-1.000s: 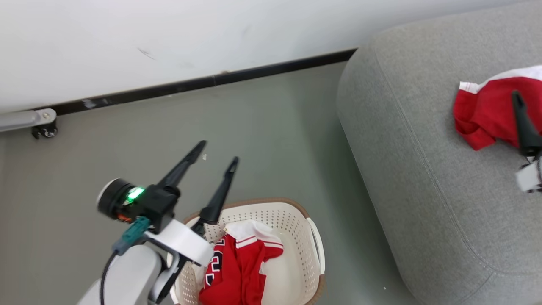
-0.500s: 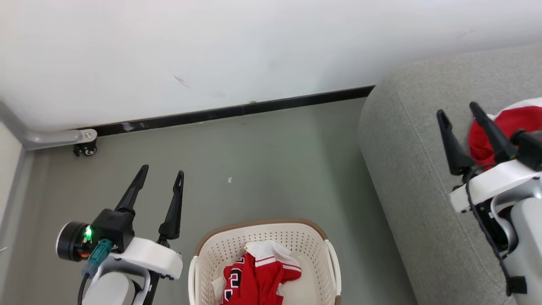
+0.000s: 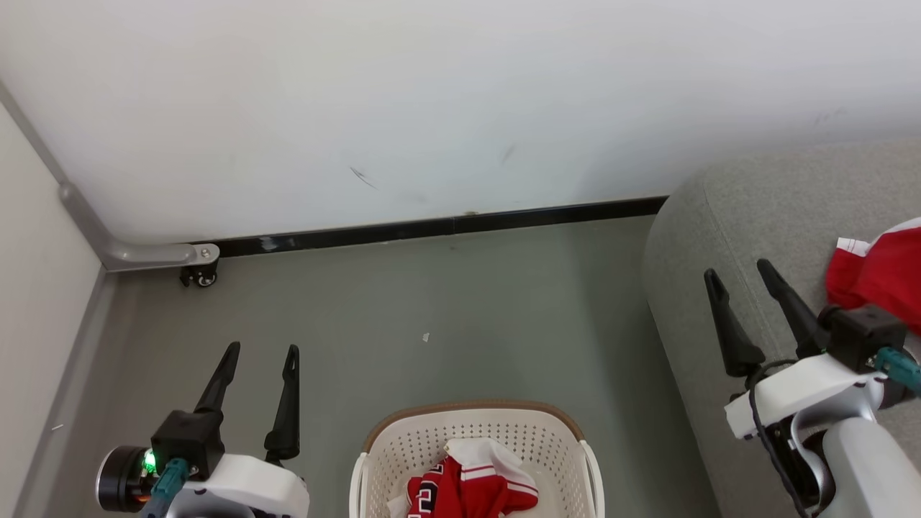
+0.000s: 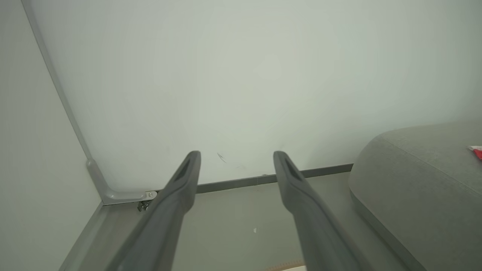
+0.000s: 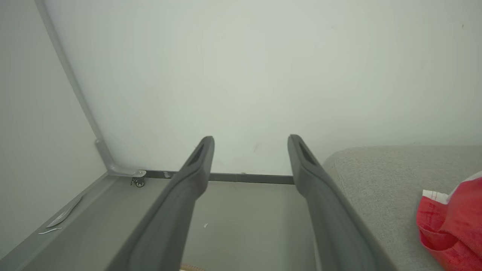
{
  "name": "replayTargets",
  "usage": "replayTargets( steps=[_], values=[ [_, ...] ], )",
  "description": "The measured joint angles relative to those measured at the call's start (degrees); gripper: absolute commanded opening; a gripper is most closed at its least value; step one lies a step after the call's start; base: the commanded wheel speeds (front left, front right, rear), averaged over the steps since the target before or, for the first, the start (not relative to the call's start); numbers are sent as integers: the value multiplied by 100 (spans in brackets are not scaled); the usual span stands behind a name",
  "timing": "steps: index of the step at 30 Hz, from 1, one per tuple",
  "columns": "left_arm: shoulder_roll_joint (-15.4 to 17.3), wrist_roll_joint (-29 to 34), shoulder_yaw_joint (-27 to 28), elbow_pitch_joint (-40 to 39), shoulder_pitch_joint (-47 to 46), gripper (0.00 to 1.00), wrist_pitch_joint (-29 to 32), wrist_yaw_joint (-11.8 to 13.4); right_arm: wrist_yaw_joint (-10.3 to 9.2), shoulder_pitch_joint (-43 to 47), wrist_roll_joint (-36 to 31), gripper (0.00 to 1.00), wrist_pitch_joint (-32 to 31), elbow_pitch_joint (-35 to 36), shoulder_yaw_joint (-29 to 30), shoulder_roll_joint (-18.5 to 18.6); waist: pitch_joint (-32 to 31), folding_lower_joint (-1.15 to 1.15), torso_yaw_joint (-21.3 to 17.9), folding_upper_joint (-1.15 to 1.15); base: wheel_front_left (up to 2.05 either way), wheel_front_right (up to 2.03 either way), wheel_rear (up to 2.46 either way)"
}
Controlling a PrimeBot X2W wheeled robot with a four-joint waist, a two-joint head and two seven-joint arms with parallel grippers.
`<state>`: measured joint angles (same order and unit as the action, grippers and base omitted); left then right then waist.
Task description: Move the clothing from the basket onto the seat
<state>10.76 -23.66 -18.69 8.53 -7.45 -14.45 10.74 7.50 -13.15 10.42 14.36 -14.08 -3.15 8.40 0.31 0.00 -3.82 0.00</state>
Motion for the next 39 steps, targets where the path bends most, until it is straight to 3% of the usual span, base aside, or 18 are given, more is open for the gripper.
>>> replayTargets(
  steps=[10, 39],
  values=[
    [-127, 177, 30, -42, 239, 100, 0, 30, 0, 694, -333, 100, 0, 292, 177, -438, -272, 0, 177, 0, 0, 0, 0],
    [-134, 361, 243, 209, 583, 100, 0, 170, 0, 1695, -660, 100, 0, 845, 230, -595, -535, 0, 256, 0, 0, 0, 0]
  ],
)
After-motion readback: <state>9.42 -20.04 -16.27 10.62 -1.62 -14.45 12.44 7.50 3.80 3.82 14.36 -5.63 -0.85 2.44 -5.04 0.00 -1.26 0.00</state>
